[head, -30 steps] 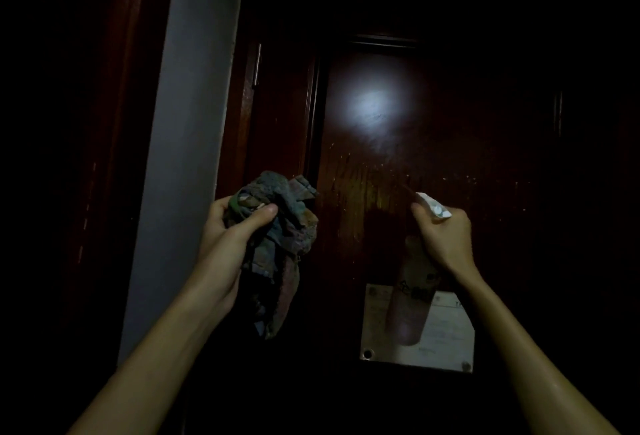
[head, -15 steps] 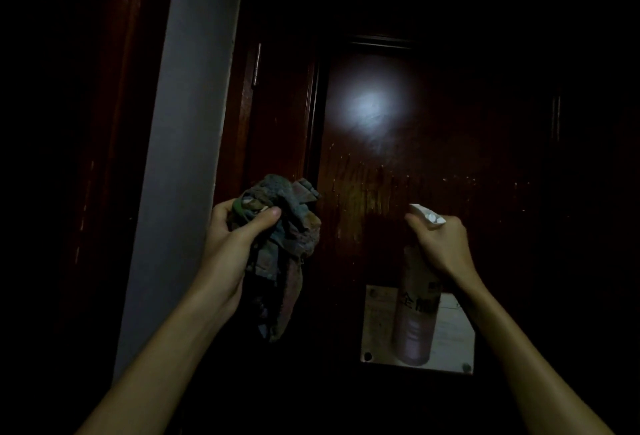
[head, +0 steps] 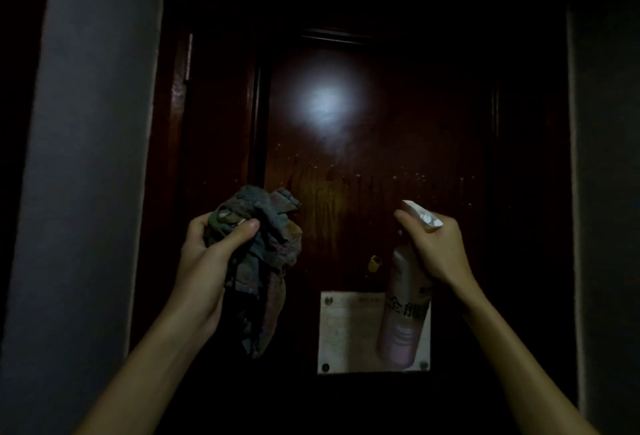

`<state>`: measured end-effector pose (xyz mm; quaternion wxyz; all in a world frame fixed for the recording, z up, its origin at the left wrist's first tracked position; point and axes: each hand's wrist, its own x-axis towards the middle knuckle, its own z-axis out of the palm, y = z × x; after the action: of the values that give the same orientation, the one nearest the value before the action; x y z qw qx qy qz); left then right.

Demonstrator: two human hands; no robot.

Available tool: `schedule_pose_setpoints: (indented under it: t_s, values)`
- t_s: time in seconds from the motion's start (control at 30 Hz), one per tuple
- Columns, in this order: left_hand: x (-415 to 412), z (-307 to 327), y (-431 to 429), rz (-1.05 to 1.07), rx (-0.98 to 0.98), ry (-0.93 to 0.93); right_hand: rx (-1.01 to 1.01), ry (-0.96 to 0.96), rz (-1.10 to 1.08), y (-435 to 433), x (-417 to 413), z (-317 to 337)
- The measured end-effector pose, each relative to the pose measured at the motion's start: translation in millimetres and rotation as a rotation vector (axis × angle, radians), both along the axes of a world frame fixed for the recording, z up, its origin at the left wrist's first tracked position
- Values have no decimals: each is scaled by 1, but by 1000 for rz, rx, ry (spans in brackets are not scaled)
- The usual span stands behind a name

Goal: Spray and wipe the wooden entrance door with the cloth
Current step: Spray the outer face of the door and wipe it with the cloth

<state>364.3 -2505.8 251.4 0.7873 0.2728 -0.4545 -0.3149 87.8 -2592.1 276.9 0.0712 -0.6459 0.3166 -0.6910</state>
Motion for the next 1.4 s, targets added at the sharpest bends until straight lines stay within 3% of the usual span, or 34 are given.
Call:
schedule_pose_setpoints:
  t_s: [0.87, 1.07, 1.4]
  values:
    - [-266, 13, -76, 101, 9, -34, -32, -56, -5, -89, -238, 8]
    - [-301, -1, -86, 99, 23, -40, -3, 12, -32, -89, -257, -33]
    - [-311, -53, -69, 102, 38, 17, 125, -183, -3, -11, -242, -153]
